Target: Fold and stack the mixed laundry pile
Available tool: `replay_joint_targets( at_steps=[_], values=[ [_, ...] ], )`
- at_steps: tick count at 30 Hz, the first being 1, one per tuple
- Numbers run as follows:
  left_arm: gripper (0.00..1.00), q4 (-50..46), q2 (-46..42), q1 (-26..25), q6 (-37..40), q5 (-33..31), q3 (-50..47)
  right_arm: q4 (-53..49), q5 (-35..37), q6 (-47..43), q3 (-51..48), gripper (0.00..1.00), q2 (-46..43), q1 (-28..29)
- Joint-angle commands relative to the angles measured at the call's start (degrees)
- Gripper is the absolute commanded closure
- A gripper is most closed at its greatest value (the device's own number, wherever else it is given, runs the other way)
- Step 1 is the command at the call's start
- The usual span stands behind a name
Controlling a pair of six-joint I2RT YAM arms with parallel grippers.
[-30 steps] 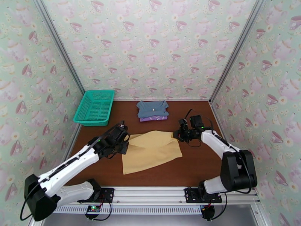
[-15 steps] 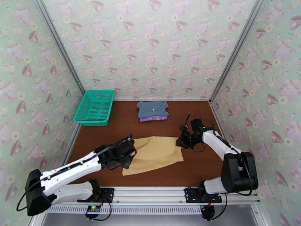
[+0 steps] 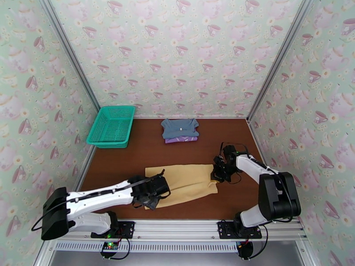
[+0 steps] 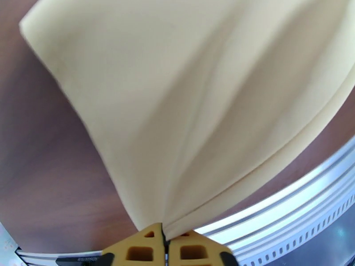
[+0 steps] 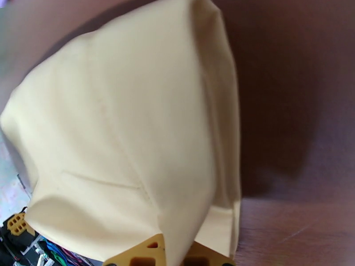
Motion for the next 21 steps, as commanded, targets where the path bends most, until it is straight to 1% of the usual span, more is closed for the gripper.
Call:
replay_joint_targets(
  at_steps=[1,2,3,4,5,7,10,12,15,18,19,21],
  values=[
    [0.48,-4.06,0.25,-1.99,-1.34,3.31,0.8,-0.29,5.41,1.31,-0.68,0.84,0.13,-0.06],
    [0.37,-4.84,-0.09,-2.51,-1.29,3.46,1.52,-0.3,6.07,1.42,-0.77,0.75,-0.28,-0.07],
    [0.29,-5.65,-0.52,-2.92,-1.43,3.46,2.16,-0.39,6.53,1.54,-0.73,0.68,-0.83,-0.07],
    [0.22,-6.64,-1.07,-3.36,-1.35,3.55,3.17,-0.33,7.03,1.67,-0.61,0.6,-1.74,-0.05],
    [0.17,-7.66,-1.73,-3.82,-1.34,3.56,4.34,-0.59,7.59,1.79,-0.34,0.53,-2.87,-0.06],
    [0.13,-9.5,-3.32,-4.23,-1.37,3.0,6.52,-1.44,8.6,2.17,0.59,0.45,-4.99,-0.06],
    [0.1,-10.52,-4.95,-3.91,-0.76,0.51,10.35,-3.15,10.81,3.01,2.09,0.4,-8.21,0.02],
    [0.12,-9.13,-4.64,-2.16,0.32,-1.22,11.97,-3.47,12.08,3.47,2.42,0.38,-9.86,0.1],
    [0.19,-3.38,-1.75,2.63,1.53,-2.24,12.93,-2.49,13.31,4.37,1.31,0.38,-10.21,0.54],
    [0.32,2.27,2.73,7.4,1.07,-2.66,12.03,0.23,13.72,5.94,-0.71,0.38,-9.36,1.65],
    [0.4,3.48,4.39,8.45,0.93,-2.92,11.74,1.29,14.0,6.46,-1.34,0.38,-8.95,2.15],
    [0.47,6.43,6.76,9.78,0.6,-4.14,10.78,3.19,14.16,7.53,-2.31,0.38,-8.28,3.04]
  ],
)
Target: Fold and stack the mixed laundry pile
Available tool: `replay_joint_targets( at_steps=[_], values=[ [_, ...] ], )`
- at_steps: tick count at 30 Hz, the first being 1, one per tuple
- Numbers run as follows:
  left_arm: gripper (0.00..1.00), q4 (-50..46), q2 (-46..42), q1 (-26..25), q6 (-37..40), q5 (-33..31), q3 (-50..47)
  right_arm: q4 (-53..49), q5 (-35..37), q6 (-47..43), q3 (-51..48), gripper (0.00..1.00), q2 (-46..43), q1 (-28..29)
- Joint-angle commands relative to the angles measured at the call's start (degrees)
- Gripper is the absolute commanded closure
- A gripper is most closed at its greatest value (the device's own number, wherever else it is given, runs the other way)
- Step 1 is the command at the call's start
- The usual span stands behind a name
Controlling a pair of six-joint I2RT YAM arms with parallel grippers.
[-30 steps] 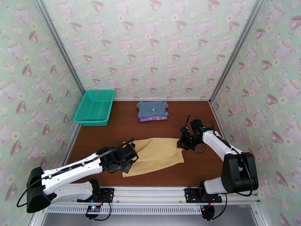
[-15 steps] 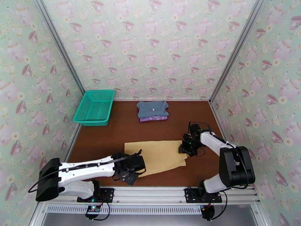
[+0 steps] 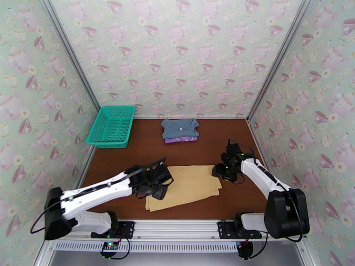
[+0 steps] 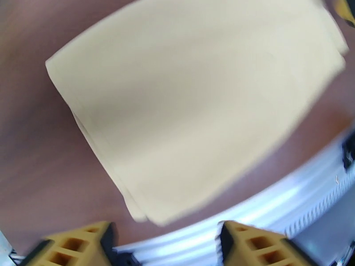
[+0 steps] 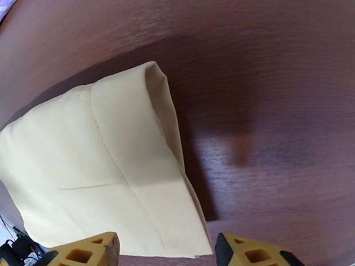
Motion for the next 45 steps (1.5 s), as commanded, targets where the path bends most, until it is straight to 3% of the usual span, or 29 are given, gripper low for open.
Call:
replay_joint_targets(
  at_steps=[1,6,11,17,20,23,25,27,28,29,35,41,45],
  values=[
    [0.48,7.59,3.68,1.99,-0.02,-2.51,-1.89,3.48,2.32,3.08,-2.06,0.38,1.49,1.39],
    [0.47,14.74,9.34,4.64,0.45,0.29,-3.28,4.88,4.91,4.98,-2.94,0.36,3.01,2.53],
    [0.52,13.79,16.4,6.17,-1.07,-3.75,-4.72,6.99,5.74,7.08,-4.05,0.33,4.65,4.58],
    [0.53,17.57,20.05,9.19,-1.47,-3.12,-8.26,9.79,7.8,11.93,-5.57,0.34,8.83,10.73],
    [0.53,18.23,21.93,9.51,-0.76,-2.72,-7.33,8.41,12.46,14.17,-4.07,0.37,11.34,14.04],
    [0.53,18.3,23.01,9.66,-0.02,-2.4,-5.87,6.41,16.09,16.13,-1.85,0.44,13.83,16.27],
    [0.53,18.38,23.04,9.85,0.37,-2.25,-5.57,4.76,18.56,17.28,-0.06,0.54,15.95,18.09],
    [0.53,18.96,22.62,10.28,0.94,-2.01,-5.57,3.05,20.27,17.83,1.99,0.7,18.24,19.36],
    [0.52,19.34,22.3,10.6,1.29,-1.74,-5.57,2.61,20.5,17.8,2.85,0.82,19.07,19.51],
    [0.52,19.8,22.01,11.09,1.73,-1.37,-5.57,2.6,20.32,17.41,3.55,1.0,19.78,19.51],
    [0.52,22.35,21.99,13.13,4.69,0.85,-5.57,2.87,20.97,11.85,8.27,1.0,21.43,14.5],
    [0.55,26.6,25.91,12.7,5.37,5.08,-0.4,-0.98,24.32,0.61,17.66,1.0,17.82,5.21],
    [0.56,26.47,27.69,10.99,6.17,5.15,6.39,-4.31,24.3,-5.85,25.61,1.0,17.76,3.27]
  ],
)
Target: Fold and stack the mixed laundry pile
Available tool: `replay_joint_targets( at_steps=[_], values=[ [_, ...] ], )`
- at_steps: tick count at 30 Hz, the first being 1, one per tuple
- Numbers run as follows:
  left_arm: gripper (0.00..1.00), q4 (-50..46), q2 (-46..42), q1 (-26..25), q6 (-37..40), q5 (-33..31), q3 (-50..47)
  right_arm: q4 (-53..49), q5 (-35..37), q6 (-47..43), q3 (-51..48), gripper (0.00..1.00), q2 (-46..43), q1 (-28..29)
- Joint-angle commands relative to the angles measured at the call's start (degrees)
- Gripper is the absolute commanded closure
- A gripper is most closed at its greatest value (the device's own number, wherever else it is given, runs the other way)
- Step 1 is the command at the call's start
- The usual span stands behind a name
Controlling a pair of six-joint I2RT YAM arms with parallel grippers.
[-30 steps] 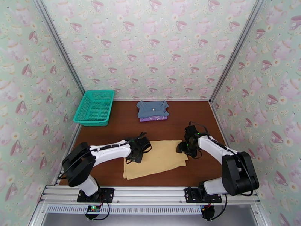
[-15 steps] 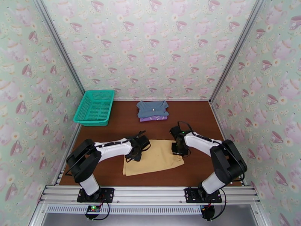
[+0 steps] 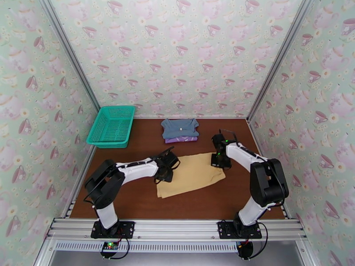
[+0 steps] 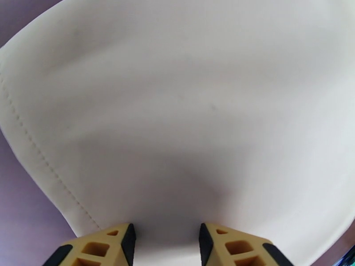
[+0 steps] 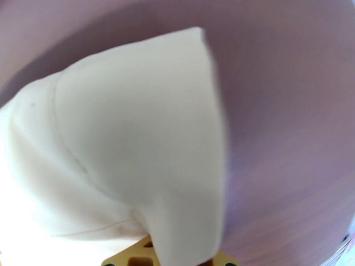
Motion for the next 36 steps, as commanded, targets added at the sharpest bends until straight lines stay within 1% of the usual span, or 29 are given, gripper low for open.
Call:
replay_joint_targets(
  at_steps=[1,6,9,11,14,17,21,24,27,32,36],
  values=[
    [0.57,-0.5,1.73,-1.25,1.74,1.37,5.84,-3.22,3.14,-7.9,5.79,1.0,-1.4,-0.71],
    [0.58,-4.62,3.49,-2.86,3.04,1.63,16.62,-4.47,-0.18,-10.06,9.4,1.0,-0.7,-0.71],
    [0.59,-7.26,4.85,-2.65,2.89,-0.77,18.65,-4.91,-4.5,-9.68,10.17,1.0,-2.24,-0.48],
    [0.59,-8.13,5.52,-1.92,2.32,-1.66,17.65,-5.22,-6.62,-9.21,10.29,1.0,-3.79,0.19],
    [0.61,-7.0,5.09,-0.41,0.33,-1.93,13.01,-6.29,-9.13,-8.15,10.28,1.0,-5.83,1.77],
    [0.61,-5.21,4.92,1.17,-1.2,-1.34,8.29,-7.1,-9.42,-6.89,10.43,1.0,-7.11,3.99],
    [0.61,-2.53,6.44,2.29,-1.75,-0.4,4.44,-7.84,-9.16,-4.99,11.2,1.0,-7.36,6.36],
    [0.63,0.22,7.97,2.25,-1.65,1.47,3.11,-8.3,-10.03,-3.43,12.39,1.0,-6.62,8.55],
    [0.64,2.16,8.69,2.23,-1.99,2.62,2.18,-7.9,-12.43,-1.19,13.7,1.0,-5.54,11.95],
    [0.64,3.36,8.33,2.23,-1.98,2.99,1.36,-3.97,-17.26,3.66,14.78,1.0,-2.78,18.43],
    [0.64,3.71,7.75,2.23,-1.83,3.08,0.92,-0.03,-18.46,7.37,14.59,1.0,1.36,23.02]
  ],
)
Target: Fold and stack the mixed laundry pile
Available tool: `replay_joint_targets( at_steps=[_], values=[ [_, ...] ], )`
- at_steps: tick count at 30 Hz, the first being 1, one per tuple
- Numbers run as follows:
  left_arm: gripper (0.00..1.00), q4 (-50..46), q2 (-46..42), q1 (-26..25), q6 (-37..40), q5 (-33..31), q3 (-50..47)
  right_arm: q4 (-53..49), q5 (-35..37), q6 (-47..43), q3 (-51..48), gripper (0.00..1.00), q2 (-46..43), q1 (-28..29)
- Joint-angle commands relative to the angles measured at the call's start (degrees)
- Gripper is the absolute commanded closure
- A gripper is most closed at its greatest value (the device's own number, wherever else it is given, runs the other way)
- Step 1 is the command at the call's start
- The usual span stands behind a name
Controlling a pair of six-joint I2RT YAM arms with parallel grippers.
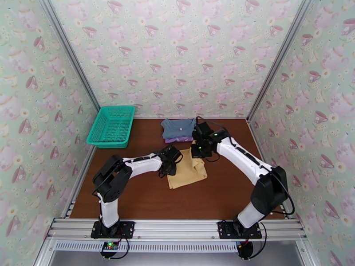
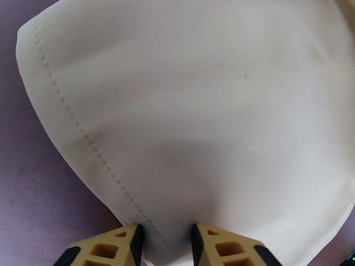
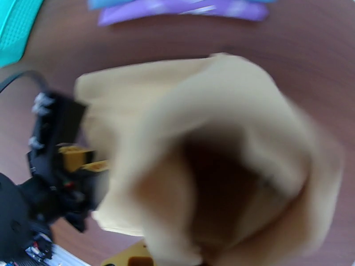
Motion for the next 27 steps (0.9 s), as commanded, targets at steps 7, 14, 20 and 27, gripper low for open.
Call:
replay_joint_targets(
  at_steps=[7,14,20,27],
  values=[
    [0.64,0.18,1.14,-0.08,0.0,2.29,-4.14,8.69,-5.21,7.76,1.7,0.83,9.64,5.52],
    [0.64,-7.08,-5.86,0.13,2.77,-3.04,-2.33,4.9,-4.02,5.59,6.13,0.62,6.58,5.53],
    [0.63,-17.89,-18.17,-0.11,3.79,-8.59,1.74,4.11,-2.71,4.85,3.51,0.62,-0.6,4.01],
    [0.61,-21.51,-28.14,-0.14,3.44,-9.46,1.45,7.7,-5.11,1.22,-0.51,0.64,0.76,0.15]
  ],
)
